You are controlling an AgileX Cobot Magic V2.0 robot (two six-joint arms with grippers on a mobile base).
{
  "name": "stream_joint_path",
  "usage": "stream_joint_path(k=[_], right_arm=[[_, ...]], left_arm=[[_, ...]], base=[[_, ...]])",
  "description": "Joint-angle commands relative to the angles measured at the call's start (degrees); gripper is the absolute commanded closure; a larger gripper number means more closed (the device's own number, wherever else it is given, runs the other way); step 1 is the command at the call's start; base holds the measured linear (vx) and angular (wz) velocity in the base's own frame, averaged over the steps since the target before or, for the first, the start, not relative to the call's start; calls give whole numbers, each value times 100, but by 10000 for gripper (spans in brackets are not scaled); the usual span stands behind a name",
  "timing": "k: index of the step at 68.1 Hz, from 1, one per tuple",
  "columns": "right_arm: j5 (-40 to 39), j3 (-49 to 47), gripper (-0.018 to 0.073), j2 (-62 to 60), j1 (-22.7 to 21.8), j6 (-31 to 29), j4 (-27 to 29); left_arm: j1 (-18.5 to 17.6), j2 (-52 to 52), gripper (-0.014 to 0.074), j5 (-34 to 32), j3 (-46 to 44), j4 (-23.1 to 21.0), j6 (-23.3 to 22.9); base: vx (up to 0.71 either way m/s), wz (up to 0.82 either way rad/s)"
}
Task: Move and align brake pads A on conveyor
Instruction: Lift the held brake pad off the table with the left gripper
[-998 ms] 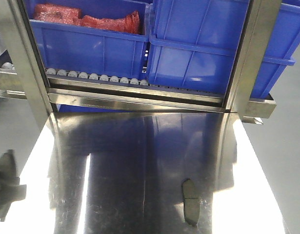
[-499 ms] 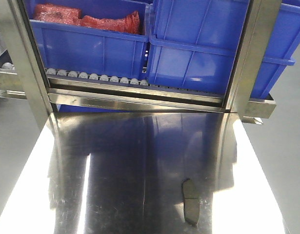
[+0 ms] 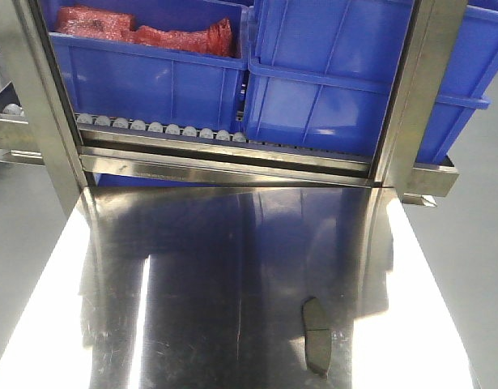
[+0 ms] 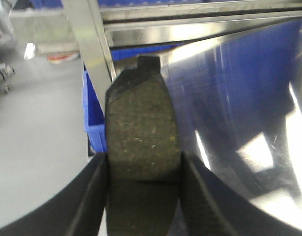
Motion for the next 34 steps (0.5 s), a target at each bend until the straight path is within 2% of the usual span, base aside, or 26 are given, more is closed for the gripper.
stream_joint_path(k=[1,34], right_arm=[[-439,-138,20,67,-22,0,-48],[-439,-138,20,67,-22,0,-48]], left_arm=[[1,58,603,-683,-154,112,202],[1,58,603,-702,-154,110,202]], base=[[0,0],[0,0]])
